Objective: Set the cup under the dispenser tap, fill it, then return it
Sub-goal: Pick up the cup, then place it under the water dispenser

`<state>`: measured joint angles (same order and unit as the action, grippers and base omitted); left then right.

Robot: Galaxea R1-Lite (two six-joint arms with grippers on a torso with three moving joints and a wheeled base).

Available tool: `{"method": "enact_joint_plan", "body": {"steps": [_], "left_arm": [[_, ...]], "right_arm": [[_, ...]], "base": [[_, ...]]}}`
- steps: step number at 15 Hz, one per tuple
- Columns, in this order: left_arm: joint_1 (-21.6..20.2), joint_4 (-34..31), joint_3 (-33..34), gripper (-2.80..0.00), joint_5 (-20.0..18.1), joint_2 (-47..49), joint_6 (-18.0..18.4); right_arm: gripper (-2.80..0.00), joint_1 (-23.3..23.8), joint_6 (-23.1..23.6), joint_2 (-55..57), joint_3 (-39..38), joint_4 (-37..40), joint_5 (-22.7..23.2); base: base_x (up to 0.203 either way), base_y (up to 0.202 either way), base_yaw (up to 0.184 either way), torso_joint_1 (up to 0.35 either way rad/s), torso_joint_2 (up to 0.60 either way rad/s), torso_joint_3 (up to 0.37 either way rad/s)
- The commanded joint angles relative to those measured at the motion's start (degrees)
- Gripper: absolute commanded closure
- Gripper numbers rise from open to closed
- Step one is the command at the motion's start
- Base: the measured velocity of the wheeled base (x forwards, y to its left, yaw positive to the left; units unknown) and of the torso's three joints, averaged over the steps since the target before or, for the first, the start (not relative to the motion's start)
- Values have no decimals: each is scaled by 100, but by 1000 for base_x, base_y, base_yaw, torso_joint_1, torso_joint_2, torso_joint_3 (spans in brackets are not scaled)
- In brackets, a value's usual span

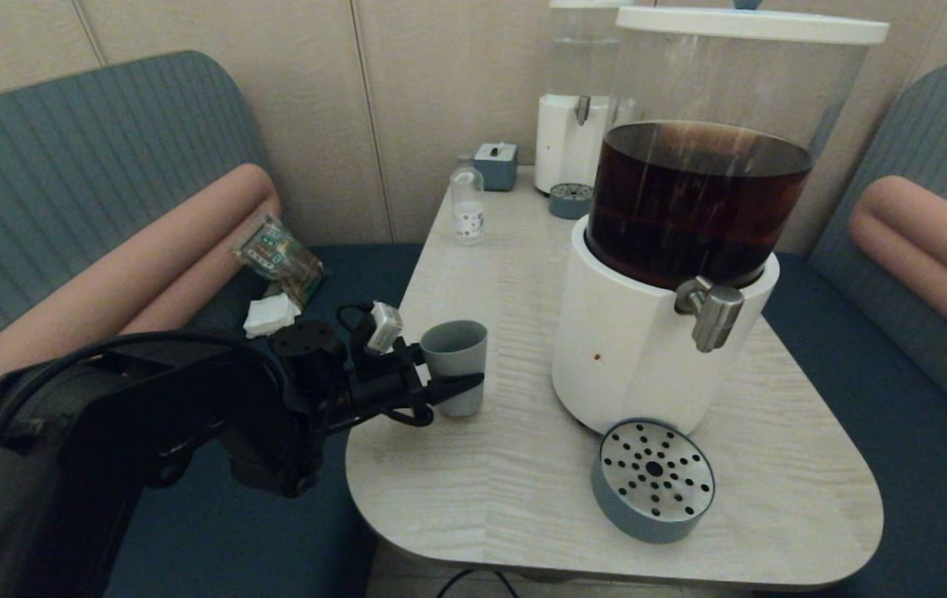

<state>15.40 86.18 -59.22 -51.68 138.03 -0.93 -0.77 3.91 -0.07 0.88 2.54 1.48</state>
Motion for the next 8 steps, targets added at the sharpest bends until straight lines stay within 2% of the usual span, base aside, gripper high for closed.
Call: {"method": "enact_joint_plan", "body": {"steps": [1,3,4,8], "left_arm": [[146,60,434,0,-27,-595,-1],[453,60,916,0,8,-1129,-17],[668,63,1044,0,143,-1370,-64],[1237,55,1140,0,516,-1629,-209]], "right_arm": [[0,-2,5,-12,0,1,2],[0,-2,5,-17,0,1,2],[0,-2,5,-18,0,1,2],[0,-2,5,-17,0,1,2]], "base": [[0,0,0,0,0,0],[0,0,0,0,0,0],[0,0,0,0,0,0],[0,0,0,0,0,0]]}}
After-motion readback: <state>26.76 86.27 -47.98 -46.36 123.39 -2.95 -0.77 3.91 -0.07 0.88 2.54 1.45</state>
